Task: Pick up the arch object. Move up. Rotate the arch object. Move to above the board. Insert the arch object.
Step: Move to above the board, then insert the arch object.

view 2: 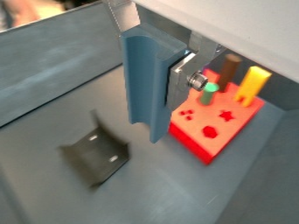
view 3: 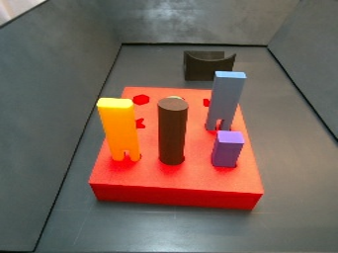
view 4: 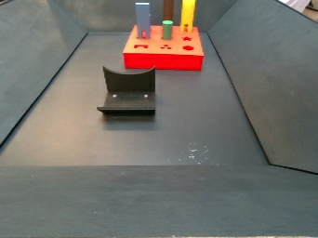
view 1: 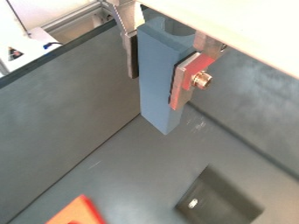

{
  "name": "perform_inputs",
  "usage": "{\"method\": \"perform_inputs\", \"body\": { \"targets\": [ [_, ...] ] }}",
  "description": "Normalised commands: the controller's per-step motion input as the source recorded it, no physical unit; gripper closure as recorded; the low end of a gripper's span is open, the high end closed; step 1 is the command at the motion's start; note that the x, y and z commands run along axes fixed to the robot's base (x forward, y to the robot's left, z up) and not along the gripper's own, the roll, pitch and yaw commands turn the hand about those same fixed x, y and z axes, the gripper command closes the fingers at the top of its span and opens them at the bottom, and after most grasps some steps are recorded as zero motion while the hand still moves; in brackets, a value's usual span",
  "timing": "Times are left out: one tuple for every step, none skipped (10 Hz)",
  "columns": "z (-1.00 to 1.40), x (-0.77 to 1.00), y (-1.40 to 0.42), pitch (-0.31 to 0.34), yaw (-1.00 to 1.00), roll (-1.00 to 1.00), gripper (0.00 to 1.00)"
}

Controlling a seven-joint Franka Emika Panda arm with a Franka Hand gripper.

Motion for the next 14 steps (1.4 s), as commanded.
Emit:
{"method": "perform_inputs", "body": {
  "targets": [
    [0.09, 0.14, -1.0, 0.309, -0.07, 0.27, 1.0],
    [0.1, 0.14, -1.0, 0.279, -0.04, 0.2, 1.0],
    [0.09, 0.16, -1.0, 0.215, -0.01, 0.12, 1.0],
    [0.1, 0.16, -1.0, 0.178, 0.0, 0.09, 1.0],
    [0.1, 0.17, -1.0, 0.148, 0.01, 0.06, 1.0],
    [0.1, 0.18, -1.0, 0.139, 0.01, 0.05, 1.0],
    [0.1, 0.2, -1.0, 0.139, 0.01, 0.04, 1.0],
    [0.11, 0.21, -1.0, 0.142, 0.01, 0.03, 1.0],
    [0.12, 0.25, -1.0, 0.15, 0.01, 0.04, 1.0],
    [0.09, 0.23, -0.71, 0.15, 0.01, 0.06, 1.0],
    [0.06, 0.18, -0.44, 0.146, 0.01, 0.07, 1.0],
    [0.05, 0.15, -0.32, 0.138, 0.01, 0.08, 1.0],
    [0.03, 0.1, -0.18, 0.115, 0.01, 0.08, 1.0],
    [-0.45, 1.0, 0.37, 0.034, -0.03, -0.12, 1.0]
  ]
}}
